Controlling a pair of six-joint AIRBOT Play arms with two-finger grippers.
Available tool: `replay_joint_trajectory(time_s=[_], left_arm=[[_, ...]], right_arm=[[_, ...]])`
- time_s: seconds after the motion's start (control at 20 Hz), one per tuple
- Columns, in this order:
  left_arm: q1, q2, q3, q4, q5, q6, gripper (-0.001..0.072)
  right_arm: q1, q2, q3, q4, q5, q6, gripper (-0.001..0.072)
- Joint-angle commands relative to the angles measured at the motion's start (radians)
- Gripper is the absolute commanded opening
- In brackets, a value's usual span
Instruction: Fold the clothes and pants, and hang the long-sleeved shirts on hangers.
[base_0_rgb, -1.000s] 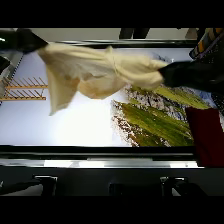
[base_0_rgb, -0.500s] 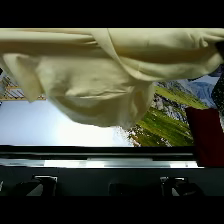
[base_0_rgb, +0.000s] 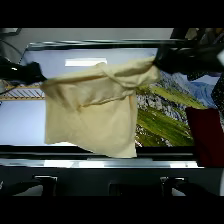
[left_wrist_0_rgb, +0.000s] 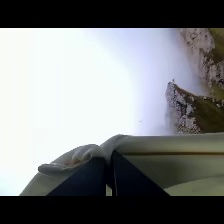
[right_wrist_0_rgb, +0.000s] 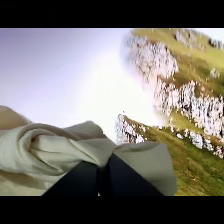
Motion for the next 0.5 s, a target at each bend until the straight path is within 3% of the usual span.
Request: replay_joint_trajectory(time_s=[0.0, 0.2, 0.35, 0.45], left_arm=[[-0.040, -0.267, -0.050, -0.060, 0.076, 0.026, 0.0017], [-0.043, -0.485, -0.050, -0.174, 0.114, 0.056, 0.0017], [-0.039, -0.523, -0.050, -0.181, 0.124, 0.063, 0.0017], [-0.037, -0.520, -0.045, -0.181, 0.132, 0.090, 0.0017]], right_arm=[[0.001, -0.327, 0.001, 0.167, -0.051, -0.021, 0.0030], [0.001, -0.551, 0.001, 0.314, -0.188, -0.025, 0.0035], [0.001, -0.589, 0.001, 0.350, -0.207, -0.060, 0.0128], [-0.016, -0.572, 0.001, 0.349, -0.155, -0.103, 0.0366]])
